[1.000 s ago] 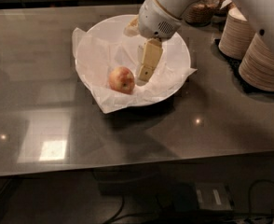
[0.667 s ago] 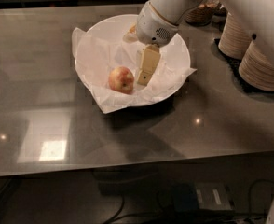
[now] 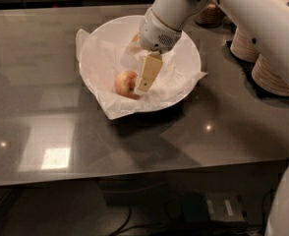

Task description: Pick apple from white bowl

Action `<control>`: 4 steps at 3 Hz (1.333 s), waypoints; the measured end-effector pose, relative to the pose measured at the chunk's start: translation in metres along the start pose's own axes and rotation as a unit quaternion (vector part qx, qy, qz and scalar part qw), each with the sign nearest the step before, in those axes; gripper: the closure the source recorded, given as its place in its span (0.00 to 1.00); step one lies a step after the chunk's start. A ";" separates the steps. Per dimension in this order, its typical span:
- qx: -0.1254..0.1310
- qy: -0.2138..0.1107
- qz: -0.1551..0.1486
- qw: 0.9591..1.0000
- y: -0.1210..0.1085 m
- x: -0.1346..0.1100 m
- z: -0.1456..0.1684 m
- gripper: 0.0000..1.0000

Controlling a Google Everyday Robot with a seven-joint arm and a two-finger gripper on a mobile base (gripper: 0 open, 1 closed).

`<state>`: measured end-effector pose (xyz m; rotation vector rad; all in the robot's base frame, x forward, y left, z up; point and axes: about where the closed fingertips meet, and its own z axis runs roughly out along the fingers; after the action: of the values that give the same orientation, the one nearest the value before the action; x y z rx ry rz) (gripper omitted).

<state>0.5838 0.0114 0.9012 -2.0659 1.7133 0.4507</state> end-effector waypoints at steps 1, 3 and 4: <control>-0.003 -0.001 -0.002 1.000 -0.001 -0.001 0.003 0.19; -0.019 -0.011 -0.003 1.000 -0.003 -0.003 0.017 0.22; -0.022 -0.011 -0.003 1.000 -0.004 -0.003 0.020 0.22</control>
Offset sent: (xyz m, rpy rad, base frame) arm 0.0030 0.0100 -0.0090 0.0095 0.0269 0.0308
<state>0.5871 0.0246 0.8854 -2.0879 1.6983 0.5116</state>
